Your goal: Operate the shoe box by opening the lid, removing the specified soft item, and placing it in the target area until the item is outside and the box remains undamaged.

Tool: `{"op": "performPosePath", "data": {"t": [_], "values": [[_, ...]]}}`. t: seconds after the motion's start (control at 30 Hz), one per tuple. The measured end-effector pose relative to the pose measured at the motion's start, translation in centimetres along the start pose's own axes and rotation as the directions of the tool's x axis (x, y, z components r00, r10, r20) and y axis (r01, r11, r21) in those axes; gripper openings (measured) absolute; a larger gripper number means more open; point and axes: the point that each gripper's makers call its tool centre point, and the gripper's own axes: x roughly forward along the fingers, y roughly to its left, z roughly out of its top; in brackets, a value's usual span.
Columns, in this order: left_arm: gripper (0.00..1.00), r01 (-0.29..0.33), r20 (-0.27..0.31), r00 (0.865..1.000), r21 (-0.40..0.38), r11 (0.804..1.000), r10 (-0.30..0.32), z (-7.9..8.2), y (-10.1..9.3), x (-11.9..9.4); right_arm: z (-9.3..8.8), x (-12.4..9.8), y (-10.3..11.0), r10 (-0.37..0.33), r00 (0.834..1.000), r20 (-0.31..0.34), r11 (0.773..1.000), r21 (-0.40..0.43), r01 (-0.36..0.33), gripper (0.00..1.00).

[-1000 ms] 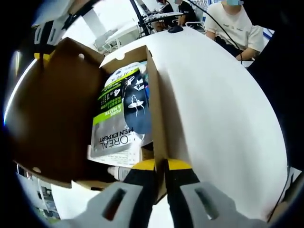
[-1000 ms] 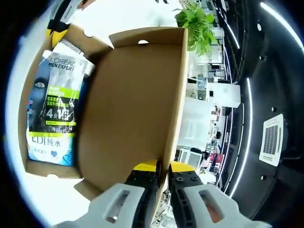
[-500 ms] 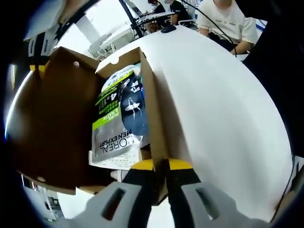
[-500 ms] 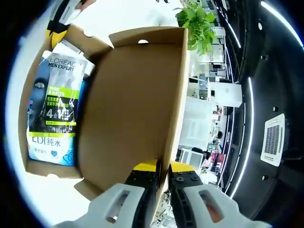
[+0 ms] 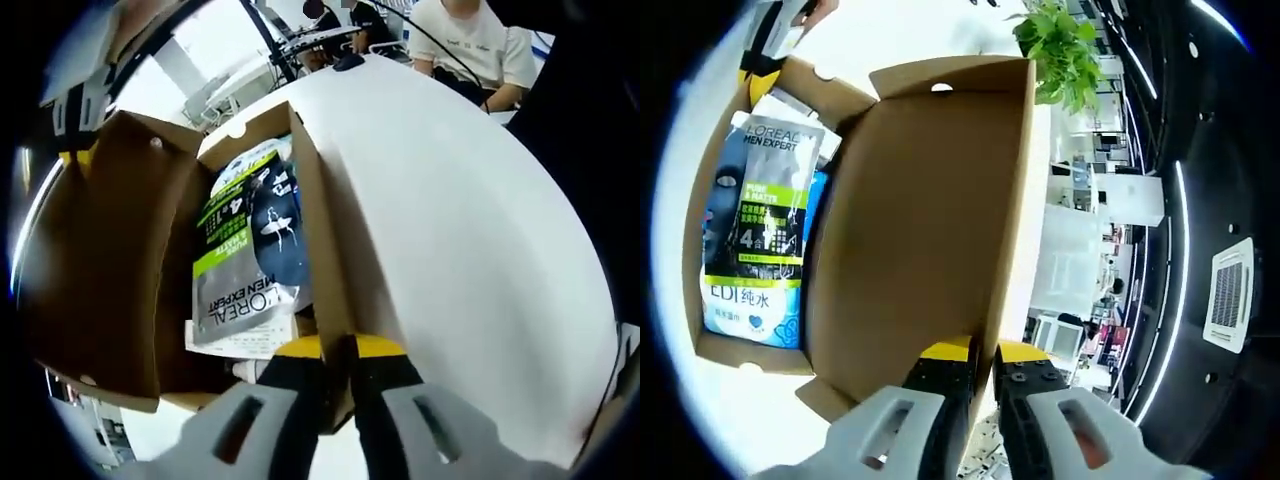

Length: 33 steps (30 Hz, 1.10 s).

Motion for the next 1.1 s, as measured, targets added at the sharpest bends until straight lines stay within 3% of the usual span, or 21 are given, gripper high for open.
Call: {"op": "performPosePath", "data": {"t": [0.57, 1.0, 1.1], "values": [[0.08, 0.007, -0.022, 1.0, -0.001, 1.0, -0.007, -0.1, 0.0, 0.5, -0.4, 1.6, -0.2, 0.098, 0.995, 0.017, 0.995, 0.036, -0.098, 0.05], [0.08, 0.006, -0.026, 1.0, 0.007, 1.0, -0.006, 0.0, 0.2, 0.5, -0.9, 3.6, -0.3, 0.214, 0.973, 0.085, 0.965, 0.135, -0.224, 0.04], [0.08, 0.008, -0.02, 1.0, 0.0, 1.0, -0.008, 0.0, 0.1, 0.5, -1.0, 4.1, -0.3, 0.229, 0.971, 0.074, 0.965, 0.117, -0.237, 0.04]]}}
